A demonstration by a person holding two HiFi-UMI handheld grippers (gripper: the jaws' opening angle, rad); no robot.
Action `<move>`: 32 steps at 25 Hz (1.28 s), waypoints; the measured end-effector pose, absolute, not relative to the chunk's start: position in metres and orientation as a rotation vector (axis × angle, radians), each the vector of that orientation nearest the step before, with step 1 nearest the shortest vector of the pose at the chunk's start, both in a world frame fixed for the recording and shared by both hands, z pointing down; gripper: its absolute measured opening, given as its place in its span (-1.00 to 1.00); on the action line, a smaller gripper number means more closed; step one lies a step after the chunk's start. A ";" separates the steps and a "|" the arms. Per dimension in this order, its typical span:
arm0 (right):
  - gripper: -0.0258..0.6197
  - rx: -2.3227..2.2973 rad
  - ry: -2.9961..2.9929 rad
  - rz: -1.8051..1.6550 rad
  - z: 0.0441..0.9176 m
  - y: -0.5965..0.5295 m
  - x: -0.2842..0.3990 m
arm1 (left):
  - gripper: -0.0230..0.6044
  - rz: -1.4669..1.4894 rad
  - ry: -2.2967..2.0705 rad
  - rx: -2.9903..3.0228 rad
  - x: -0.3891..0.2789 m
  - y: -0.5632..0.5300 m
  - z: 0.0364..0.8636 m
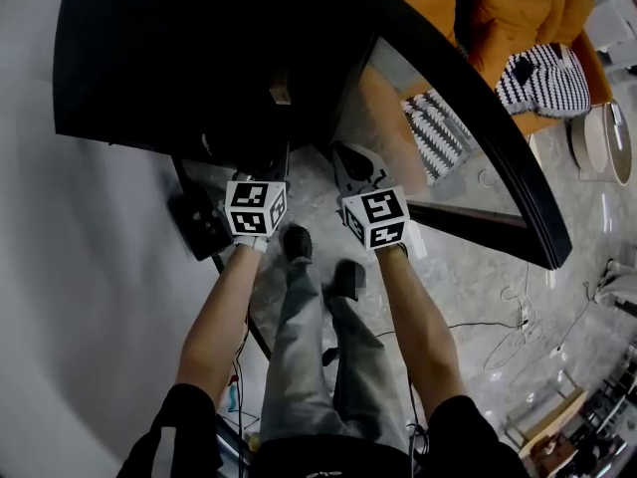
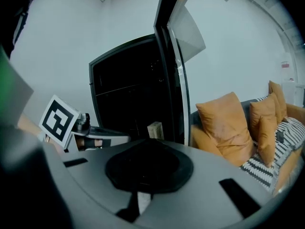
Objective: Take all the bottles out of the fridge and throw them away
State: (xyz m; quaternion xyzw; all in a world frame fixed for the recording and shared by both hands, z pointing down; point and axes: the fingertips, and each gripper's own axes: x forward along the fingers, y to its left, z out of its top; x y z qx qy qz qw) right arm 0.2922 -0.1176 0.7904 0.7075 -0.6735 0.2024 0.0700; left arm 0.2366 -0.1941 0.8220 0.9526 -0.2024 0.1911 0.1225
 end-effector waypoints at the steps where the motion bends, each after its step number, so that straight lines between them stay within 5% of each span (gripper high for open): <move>1: -0.89 2.130 -2.030 0.601 0.793 -0.118 0.292 | -0.91 0.554 -0.598 2.782 0.238 -0.195 0.825; 17: -0.89 2.141 -2.028 0.597 0.824 -0.108 0.294 | -0.89 0.523 -0.647 2.785 0.245 -0.217 0.848; 24: -0.89 2.130 -2.046 0.582 0.822 -0.115 0.295 | -0.32 0.549 -0.727 2.746 0.257 -0.247 0.857; 32: -0.89 2.131 -2.061 0.588 0.821 -0.119 0.305 | -0.02 0.599 -0.823 2.742 0.278 -0.275 0.869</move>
